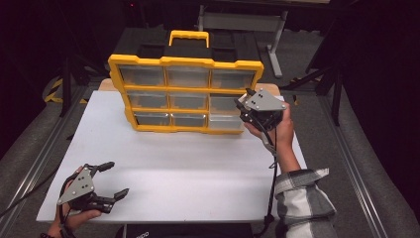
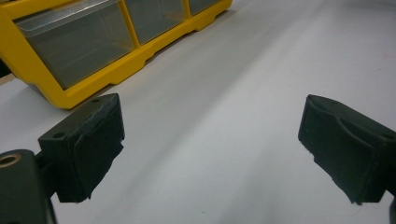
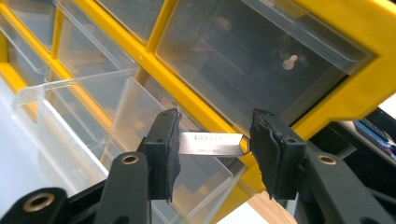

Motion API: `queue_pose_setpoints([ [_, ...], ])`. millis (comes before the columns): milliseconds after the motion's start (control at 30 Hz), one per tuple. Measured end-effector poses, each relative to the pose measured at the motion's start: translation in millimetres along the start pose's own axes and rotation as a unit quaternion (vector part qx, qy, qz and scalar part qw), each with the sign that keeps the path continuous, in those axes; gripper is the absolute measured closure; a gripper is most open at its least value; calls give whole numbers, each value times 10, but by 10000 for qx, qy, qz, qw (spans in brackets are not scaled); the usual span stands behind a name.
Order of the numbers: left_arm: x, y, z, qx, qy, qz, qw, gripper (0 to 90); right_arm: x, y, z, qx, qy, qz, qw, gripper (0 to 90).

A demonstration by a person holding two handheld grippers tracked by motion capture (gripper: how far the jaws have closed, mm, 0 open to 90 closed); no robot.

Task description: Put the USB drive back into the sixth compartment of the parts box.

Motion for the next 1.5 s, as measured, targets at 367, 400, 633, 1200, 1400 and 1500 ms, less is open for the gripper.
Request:
queue_pose_setpoints([
  [367, -1, 7, 3, -4, 5, -12, 10000, 80, 16, -135, 8, 26, -67, 113, 9999, 536],
  [400, -1, 6, 2, -6, 4, -9, 10000, 80, 22, -144, 13, 13, -76, 125, 9999, 536],
  [633, 1, 5, 2, -6, 3, 0, 10000, 80, 43, -178, 28, -5, -135, 169, 9998, 535],
  [1200, 8, 1, 0, 11, -4, 21, 10000, 80, 125, -227, 70, -79, -253, 251, 9993, 536],
  [1400, 9, 0, -3, 20, 12, 19, 10000, 80, 124, -229, 92, -109, -247, 243, 9993, 535],
  [1500, 8, 0, -4, 25, 3, 18, 10000, 80, 127, -234, 106, -127, -250, 251, 9993, 535],
])
Point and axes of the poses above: each handheld gripper's, and its own axes: y roughly backward along the jaws, x roughly out of its underside, z roughly to its left, the point moved 10 cm from there along -y, roughly forward along the jaws, and after that the axes turned 8 degrees about -y, right-handed, at the moved point
